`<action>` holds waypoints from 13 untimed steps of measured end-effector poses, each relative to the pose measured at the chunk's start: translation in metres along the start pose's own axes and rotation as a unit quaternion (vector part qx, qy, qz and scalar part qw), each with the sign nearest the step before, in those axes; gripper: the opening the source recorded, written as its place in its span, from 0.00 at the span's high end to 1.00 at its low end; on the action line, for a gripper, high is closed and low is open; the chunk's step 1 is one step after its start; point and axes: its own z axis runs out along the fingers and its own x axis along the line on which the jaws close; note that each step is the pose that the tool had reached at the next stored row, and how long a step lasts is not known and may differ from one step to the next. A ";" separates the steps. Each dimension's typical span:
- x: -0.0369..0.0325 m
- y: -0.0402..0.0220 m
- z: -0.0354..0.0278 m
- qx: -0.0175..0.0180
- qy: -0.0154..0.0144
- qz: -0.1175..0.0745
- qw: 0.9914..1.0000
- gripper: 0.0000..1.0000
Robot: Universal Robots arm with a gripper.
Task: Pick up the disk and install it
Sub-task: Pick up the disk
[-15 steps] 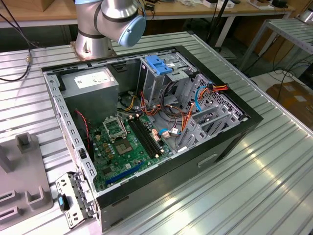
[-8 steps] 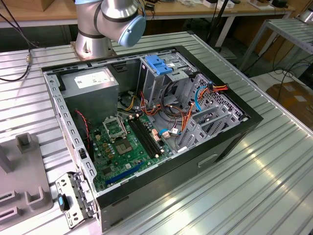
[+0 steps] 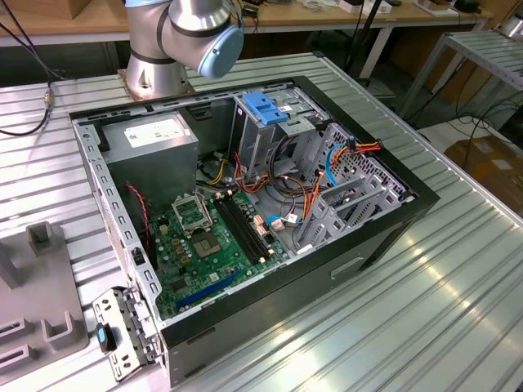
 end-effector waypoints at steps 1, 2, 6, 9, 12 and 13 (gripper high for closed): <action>0.0000 0.0000 0.0000 0.000 0.000 0.000 1.000 0.63; 0.0000 0.0000 0.0000 0.000 0.000 0.000 1.000 0.63; 0.0000 -0.0001 0.0000 0.000 0.000 0.000 1.000 0.63; 0.0001 -0.0001 0.0000 0.000 0.000 -0.007 1.000 0.63; 0.0001 -0.0001 0.0000 0.000 0.000 -0.007 1.000 0.63; 0.0001 -0.0001 0.0000 0.000 0.000 -0.007 1.000 0.63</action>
